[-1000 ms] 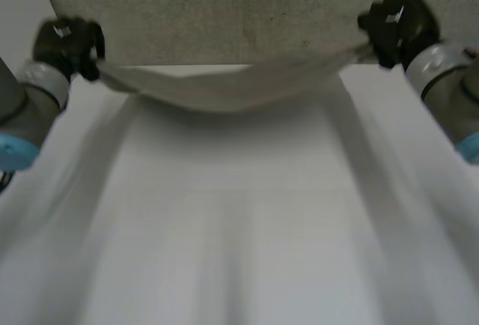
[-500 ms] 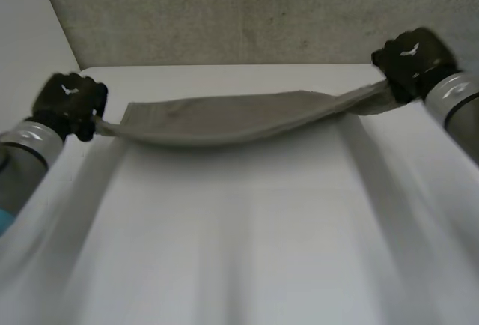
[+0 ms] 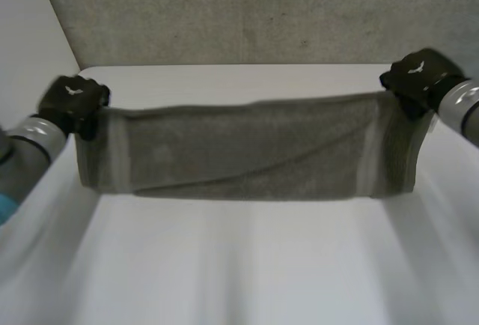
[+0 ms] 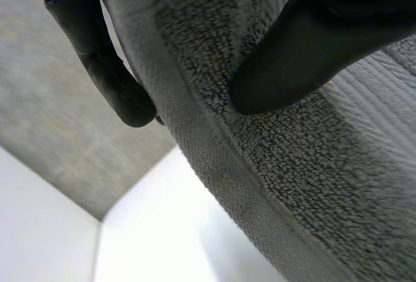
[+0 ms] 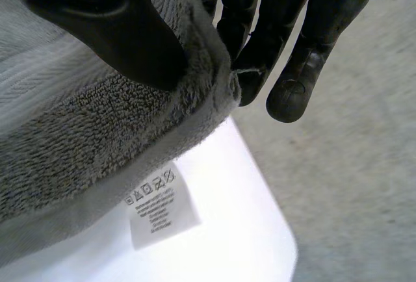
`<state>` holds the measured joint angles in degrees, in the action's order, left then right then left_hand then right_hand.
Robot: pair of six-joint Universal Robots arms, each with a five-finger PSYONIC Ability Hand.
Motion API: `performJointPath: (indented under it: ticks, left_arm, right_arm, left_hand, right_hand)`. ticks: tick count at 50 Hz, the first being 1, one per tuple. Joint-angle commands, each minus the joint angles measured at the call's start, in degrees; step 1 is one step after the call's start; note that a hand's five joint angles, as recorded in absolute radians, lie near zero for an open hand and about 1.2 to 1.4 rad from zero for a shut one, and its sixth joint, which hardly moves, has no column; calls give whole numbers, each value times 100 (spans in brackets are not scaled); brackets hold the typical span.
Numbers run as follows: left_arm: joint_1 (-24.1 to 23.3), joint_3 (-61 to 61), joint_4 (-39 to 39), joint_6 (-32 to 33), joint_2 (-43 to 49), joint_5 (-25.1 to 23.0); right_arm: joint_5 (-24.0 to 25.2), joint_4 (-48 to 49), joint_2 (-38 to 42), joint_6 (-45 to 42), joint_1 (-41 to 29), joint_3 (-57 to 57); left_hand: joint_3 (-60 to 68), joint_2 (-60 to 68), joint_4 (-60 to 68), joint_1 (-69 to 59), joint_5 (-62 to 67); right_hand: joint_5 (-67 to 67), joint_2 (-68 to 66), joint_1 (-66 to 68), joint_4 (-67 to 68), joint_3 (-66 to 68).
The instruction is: Fold the towel.
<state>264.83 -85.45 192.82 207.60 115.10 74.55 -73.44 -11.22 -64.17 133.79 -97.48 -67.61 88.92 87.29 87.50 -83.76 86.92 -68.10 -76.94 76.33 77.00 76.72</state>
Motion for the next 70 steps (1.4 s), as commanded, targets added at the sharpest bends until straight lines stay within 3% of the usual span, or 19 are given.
performJointPath:
  ticks: [1, 12, 13, 14, 16, 17, 18, 25, 27, 31, 35, 41, 50, 56, 61, 70]
  left_arm:
    - [-238, 1616, -428, 430, 1548, 682]
    - [-607, 3455, -789, 509, 2886, 850]
    - [-608, 3578, -859, 518, 2974, 850]
    - [-608, 3579, -860, 518, 2974, 850]
    - [-651, 3720, -1061, 509, 3045, 876]
    - [-651, 3720, -1062, 509, 3045, 877]
    - [-712, 3737, -1132, 509, 3045, 885]
    - [-862, 3694, -1299, 474, 2816, 1228]
    - [-871, 3554, -1413, 395, 2493, 1499]
    - [-862, 3186, -1457, 255, 2037, 1641]
    - [-836, 2282, -1379, -131, 1114, 1554]
    - [-862, 955, -967, -405, 50, 1036]
    - [-871, -745, 10, -458, -1033, 367]
    - [-862, -1712, 968, -783, -1306, 147]
    - [-801, -2115, 1626, -1344, -1315, 95]
    - [-792, -2151, 1742, -1706, -1253, -301]
  right_arm:
    - [-416, 137, 1616, -29, -227, 1151]
    - [-917, 208, 2936, -20, -395, 2348]
    - [-1014, 208, 2980, -20, -412, 2401]
    - [-1015, 208, 2981, -20, -413, 2401]
    - [-1242, 208, 2946, 15, -430, 2428]
    - [-1243, 208, 2945, 15, -430, 2428]
    - [-1313, 225, 2911, 59, -439, 2428]
    - [-1340, 621, 2278, 253, -457, 2129]
    - [-1227, 996, 1491, 594, -404, 1596]
    - [-955, 1497, 673, 840, -369, 911]
    - [-690, 1781, -330, 999, -369, 40]
    - [-620, 1247, -842, 921, -369, -744]
    - [-549, 172, -781, 894, -360, -1387]
    - [-549, 445, -377, 903, -263, -1800]
    - [-418, 1234, 201, 877, -211, -2010]
    - [-444, 1552, 942, 543, 18, -1905]
  left_hand:
    - [-892, -729, -750, 376, -1692]
    - [-892, -729, -750, 376, -1692]
    - [-1989, -1826, -1847, 1473, -2789]
    - [-2000, -1837, -1858, 1484, -2800]
    - [-7023, -6861, -6881, 6507, -7823]
    - [-7046, -6883, -6904, 6530, -7846]
    - [-7892, -7729, -7750, 7376, -8692]
    - [-7892, -7729, -7750, 7376, -8692]
    - [-7892, -7729, -7750, 7376, -8692]
    - [-7887, -7725, -7745, 7371, -8687]
    - [-7870, -7708, -7729, 7355, -8670]
    - [-7887, -7725, -7745, 7371, -8687]
    - [-7887, -7725, -7745, 7371, -8687]
    - [-7887, -7725, -7745, 7371, -8687]
    - [-7892, -7729, -7750, 7376, -8692]
    - [-7892, -7729, -7750, 7376, -8692]
  right_hand:
    - [-190, -306, 367, 300, 328]
    - [-190, -306, 367, 300, 328]
    - [1902, 1787, -1725, -1793, -1764]
    - [1923, 1808, -1746, -1814, -1785]
    - [6810, 6694, -6633, -6700, -6672]
    - [6810, 6694, -6633, -6700, -6672]
    - [6810, 6694, -6633, -6700, -6672]
    - [6810, 6694, -6633, -6700, -6672]
    - [6810, 6694, -6633, -6700, -6672]
    - [6810, 6694, -6633, -6700, -6672]
    - [6810, 6694, -6633, -6700, -6672]
    - [6810, 6694, -6633, -6700, -6672]
    - [6810, 6694, -6633, -6700, -6672]
    - [6810, 6694, -6633, -6700, -6672]
    - [6448, 6333, -6272, -6339, -6310]
    - [5052, 4937, -4875, -4943, -4914]
